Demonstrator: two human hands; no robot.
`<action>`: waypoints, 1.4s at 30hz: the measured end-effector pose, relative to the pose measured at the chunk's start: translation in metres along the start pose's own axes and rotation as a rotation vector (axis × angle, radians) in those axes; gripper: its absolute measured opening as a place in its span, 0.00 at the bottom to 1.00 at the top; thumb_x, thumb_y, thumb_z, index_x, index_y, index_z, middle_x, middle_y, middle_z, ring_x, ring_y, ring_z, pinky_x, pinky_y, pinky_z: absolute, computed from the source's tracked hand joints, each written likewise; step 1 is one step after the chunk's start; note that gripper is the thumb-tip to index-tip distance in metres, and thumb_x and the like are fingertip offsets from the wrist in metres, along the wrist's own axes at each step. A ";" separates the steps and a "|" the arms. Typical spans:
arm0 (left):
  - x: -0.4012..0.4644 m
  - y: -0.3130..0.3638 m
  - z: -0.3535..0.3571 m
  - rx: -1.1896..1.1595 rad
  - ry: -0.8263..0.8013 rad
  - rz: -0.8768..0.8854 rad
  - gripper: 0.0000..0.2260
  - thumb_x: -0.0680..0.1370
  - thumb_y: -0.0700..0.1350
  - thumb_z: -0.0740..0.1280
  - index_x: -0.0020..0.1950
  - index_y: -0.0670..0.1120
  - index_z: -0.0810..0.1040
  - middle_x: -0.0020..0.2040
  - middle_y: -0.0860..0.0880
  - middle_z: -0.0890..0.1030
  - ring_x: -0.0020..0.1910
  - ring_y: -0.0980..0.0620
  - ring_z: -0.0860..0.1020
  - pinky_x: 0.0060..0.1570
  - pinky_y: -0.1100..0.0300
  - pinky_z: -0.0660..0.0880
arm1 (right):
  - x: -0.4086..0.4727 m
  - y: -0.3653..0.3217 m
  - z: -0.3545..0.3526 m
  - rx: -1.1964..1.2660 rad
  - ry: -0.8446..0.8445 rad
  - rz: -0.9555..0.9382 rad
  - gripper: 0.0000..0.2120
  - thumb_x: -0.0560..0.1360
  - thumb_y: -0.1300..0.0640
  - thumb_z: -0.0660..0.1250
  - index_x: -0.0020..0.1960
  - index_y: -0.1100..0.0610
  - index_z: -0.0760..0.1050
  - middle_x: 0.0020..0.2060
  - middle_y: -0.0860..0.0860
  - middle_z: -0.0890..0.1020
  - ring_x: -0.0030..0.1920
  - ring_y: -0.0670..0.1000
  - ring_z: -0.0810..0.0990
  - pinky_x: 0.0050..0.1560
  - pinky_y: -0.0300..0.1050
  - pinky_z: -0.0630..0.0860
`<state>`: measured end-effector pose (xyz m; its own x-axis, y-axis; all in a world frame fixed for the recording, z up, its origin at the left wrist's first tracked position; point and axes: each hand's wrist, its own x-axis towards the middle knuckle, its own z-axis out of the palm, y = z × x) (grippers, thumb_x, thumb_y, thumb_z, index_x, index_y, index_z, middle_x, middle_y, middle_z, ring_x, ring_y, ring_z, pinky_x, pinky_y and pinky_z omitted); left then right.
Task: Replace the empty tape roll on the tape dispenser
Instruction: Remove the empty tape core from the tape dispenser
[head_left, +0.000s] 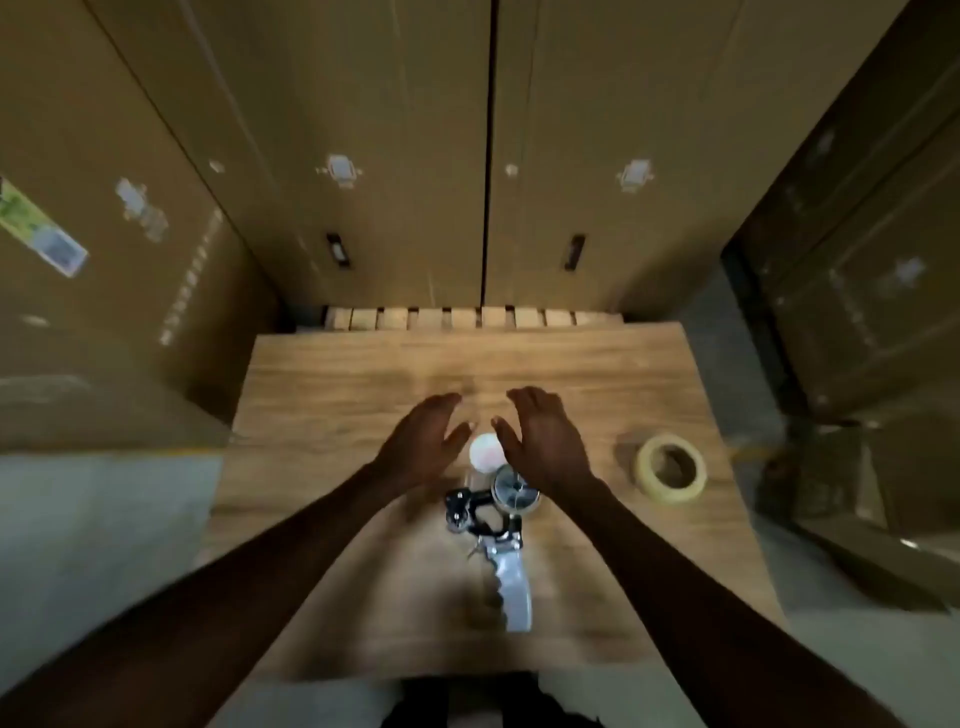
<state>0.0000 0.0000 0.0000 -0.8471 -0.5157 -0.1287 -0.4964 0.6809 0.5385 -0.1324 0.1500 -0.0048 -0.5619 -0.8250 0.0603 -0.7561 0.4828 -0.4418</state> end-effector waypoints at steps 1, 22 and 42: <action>-0.008 -0.006 0.017 -0.046 -0.046 -0.050 0.24 0.79 0.56 0.65 0.69 0.43 0.74 0.62 0.41 0.81 0.57 0.41 0.80 0.58 0.52 0.76 | -0.015 0.007 0.012 0.014 -0.062 0.058 0.23 0.82 0.46 0.64 0.68 0.61 0.76 0.62 0.60 0.81 0.64 0.64 0.77 0.53 0.58 0.81; 0.003 0.011 0.115 -0.285 -0.284 -0.439 0.15 0.73 0.50 0.74 0.50 0.43 0.72 0.44 0.46 0.81 0.40 0.45 0.81 0.38 0.58 0.76 | -0.084 0.069 0.072 1.330 -0.228 1.024 0.17 0.71 0.50 0.78 0.55 0.54 0.77 0.47 0.54 0.84 0.45 0.56 0.83 0.51 0.54 0.79; 0.031 0.003 0.121 -0.434 -0.502 -0.584 0.09 0.77 0.41 0.72 0.50 0.36 0.80 0.33 0.43 0.83 0.27 0.46 0.83 0.20 0.64 0.71 | -0.051 0.082 0.086 1.122 -0.361 1.042 0.07 0.79 0.60 0.74 0.50 0.65 0.82 0.44 0.58 0.84 0.40 0.52 0.85 0.37 0.41 0.84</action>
<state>-0.0508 0.0490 -0.1031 -0.5147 -0.3613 -0.7776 -0.8465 0.0702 0.5277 -0.1372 0.2062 -0.1211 -0.4262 -0.3850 -0.8186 0.6141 0.5413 -0.5743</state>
